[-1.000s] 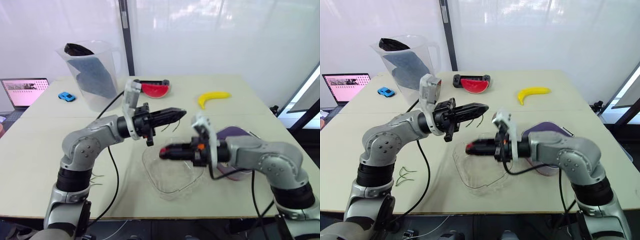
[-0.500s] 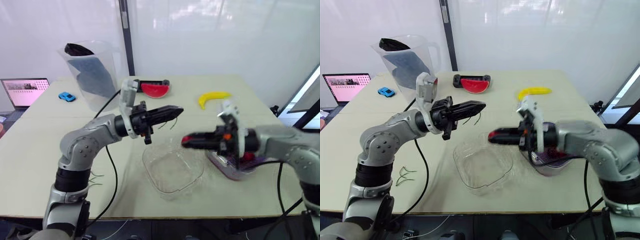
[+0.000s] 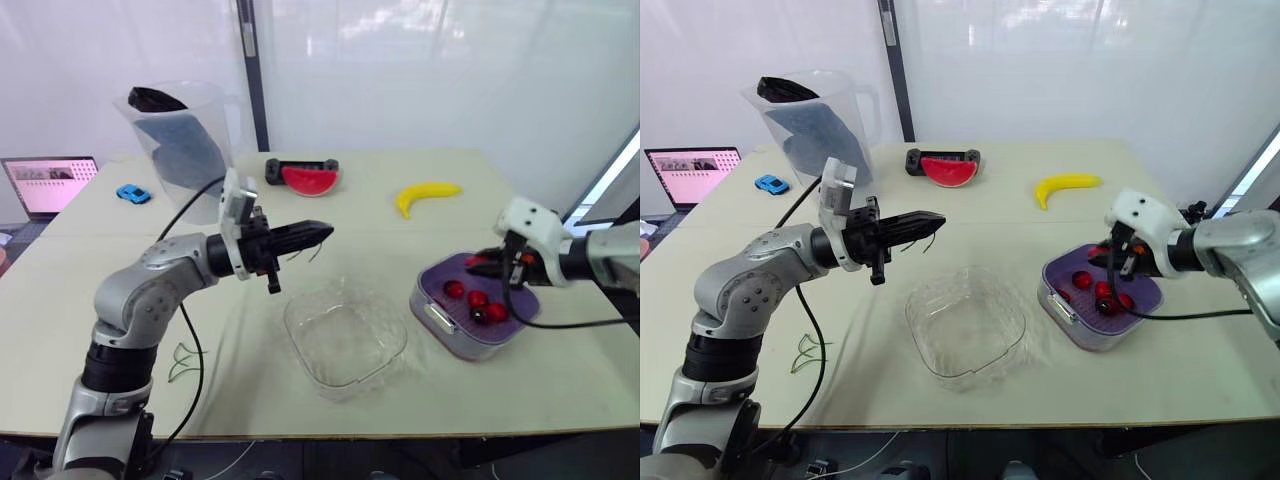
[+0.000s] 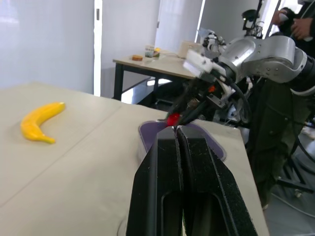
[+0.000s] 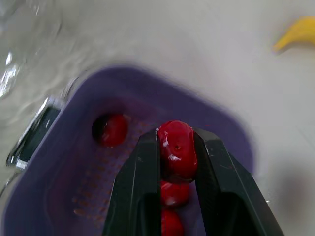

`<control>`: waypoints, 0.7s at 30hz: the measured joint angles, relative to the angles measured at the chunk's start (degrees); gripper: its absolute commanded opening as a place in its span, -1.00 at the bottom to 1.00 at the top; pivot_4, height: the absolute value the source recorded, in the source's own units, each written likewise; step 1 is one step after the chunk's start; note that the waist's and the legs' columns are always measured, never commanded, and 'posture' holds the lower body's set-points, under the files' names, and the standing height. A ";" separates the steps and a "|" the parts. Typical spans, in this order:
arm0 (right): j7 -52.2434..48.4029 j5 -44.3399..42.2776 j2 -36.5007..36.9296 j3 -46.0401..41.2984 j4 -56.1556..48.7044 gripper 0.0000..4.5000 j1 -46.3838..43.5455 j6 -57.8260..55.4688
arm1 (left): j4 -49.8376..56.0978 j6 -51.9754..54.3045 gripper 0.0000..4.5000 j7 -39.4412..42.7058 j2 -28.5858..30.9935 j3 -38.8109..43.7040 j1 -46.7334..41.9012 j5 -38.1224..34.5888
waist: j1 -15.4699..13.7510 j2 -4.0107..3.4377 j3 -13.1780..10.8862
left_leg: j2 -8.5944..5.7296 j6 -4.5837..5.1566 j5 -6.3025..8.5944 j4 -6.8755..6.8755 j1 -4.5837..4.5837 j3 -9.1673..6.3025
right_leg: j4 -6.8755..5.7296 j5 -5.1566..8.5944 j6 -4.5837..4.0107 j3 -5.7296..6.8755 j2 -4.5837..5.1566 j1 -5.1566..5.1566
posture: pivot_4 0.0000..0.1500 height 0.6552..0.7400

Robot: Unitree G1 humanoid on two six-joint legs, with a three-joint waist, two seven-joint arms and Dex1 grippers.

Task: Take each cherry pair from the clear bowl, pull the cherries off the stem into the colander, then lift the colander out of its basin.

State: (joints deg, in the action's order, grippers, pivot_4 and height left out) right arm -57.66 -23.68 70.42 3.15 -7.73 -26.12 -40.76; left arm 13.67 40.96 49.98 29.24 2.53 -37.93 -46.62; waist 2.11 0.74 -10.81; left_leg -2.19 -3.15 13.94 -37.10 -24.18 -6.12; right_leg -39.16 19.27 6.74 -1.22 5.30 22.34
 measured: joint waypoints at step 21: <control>-9.36 -16.32 -6.06 -11.14 -6.17 0.96 -15.53 -9.77 | 2.99 2.32 -1.00 0.44 4.12 0.94 2.69 -1.06 | 0.44 -0.05 -0.04 | 0.02 0.00 0.00 0.03 0.02 -0.04 | -0.02 0.00 -0.01 0.02 -0.06 0.00 | 1.00 1.00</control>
State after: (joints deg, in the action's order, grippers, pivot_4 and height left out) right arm -67.01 -40.00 64.36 -7.99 -13.90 -41.66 -50.52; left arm 16.66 43.28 50.43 33.36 3.47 -35.24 -47.69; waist 2.55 0.69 -10.85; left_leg -2.17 -3.15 13.94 -37.07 -24.16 -6.16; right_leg -39.18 19.26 6.73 -1.20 5.24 22.33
